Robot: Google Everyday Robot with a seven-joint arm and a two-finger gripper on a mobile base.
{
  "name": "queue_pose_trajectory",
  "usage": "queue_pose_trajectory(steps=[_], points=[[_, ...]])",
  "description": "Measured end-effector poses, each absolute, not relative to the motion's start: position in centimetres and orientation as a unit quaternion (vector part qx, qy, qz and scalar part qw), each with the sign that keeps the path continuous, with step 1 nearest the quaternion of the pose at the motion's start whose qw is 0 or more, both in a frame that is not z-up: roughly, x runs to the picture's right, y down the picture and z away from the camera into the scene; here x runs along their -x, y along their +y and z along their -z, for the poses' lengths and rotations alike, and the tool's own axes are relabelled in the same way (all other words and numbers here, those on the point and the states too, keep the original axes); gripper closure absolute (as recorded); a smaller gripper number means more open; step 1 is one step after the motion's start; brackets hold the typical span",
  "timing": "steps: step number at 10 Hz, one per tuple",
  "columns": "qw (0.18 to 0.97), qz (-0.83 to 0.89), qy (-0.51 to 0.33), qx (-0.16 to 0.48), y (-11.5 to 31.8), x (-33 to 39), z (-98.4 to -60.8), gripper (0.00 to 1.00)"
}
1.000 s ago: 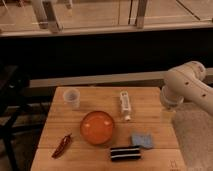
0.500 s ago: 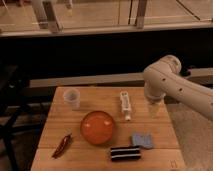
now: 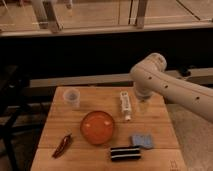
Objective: Pick up the ceramic cup
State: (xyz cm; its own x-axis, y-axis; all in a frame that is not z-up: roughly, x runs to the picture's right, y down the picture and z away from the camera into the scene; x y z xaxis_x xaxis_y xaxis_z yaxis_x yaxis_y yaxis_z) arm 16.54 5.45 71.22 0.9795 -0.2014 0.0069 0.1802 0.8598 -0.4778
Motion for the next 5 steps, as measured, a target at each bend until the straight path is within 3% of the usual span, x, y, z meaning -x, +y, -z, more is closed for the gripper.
queue_pose_trajectory(steps=[5], points=[[0.961,0.155,0.010,0.230,3.1,-11.6,-71.6,0.20]])
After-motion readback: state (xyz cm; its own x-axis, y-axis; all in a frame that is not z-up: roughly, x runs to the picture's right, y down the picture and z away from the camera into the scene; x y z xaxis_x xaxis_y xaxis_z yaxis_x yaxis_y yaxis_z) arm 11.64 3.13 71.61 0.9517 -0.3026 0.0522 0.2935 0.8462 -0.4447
